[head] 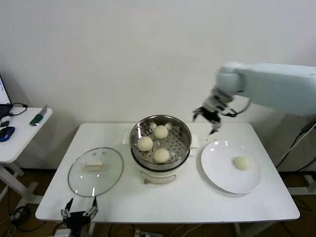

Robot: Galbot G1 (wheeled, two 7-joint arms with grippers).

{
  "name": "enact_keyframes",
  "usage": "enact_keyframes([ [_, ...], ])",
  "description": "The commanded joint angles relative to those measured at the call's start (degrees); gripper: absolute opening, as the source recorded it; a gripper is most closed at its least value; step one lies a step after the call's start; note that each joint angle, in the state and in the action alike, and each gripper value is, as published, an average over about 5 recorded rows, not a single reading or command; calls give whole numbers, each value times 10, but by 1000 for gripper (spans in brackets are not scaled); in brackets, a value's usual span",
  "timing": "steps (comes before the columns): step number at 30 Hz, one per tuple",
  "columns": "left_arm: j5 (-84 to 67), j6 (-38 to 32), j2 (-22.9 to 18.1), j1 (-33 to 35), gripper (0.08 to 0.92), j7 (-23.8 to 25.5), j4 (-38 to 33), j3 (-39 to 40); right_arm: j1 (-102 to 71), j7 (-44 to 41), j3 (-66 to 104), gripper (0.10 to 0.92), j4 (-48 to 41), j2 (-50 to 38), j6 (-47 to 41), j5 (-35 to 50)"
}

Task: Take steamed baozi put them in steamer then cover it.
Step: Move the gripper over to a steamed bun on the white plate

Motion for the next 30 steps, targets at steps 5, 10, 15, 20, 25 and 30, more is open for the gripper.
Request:
enact_keyframes([
  [5,0,-1,-1,4,823,1,-1,-2,-141,-12,67,823,-64,-189,-116,-42],
  [10,0,-1,-3,9,823,0,-1,-5,-256,-10,152,823,-113,-180,-105,-103],
  [15,-1,-2,-5,12,823,-1,1,-6,-339,-5,228,823,-173,-147,-102,-138],
  [20,0,-3,-6,16,823,-2,2,-6,-384,-3,264,823,-206,-107,-102,-150],
  [25,0,-4,-6,21,823,-4,2,-7,-411,0,289,823,-233,-70,-102,-153],
  [30,0,-5,-6,25,823,-5,2,-9,-425,2,304,823,-262,-34,-105,-155],
])
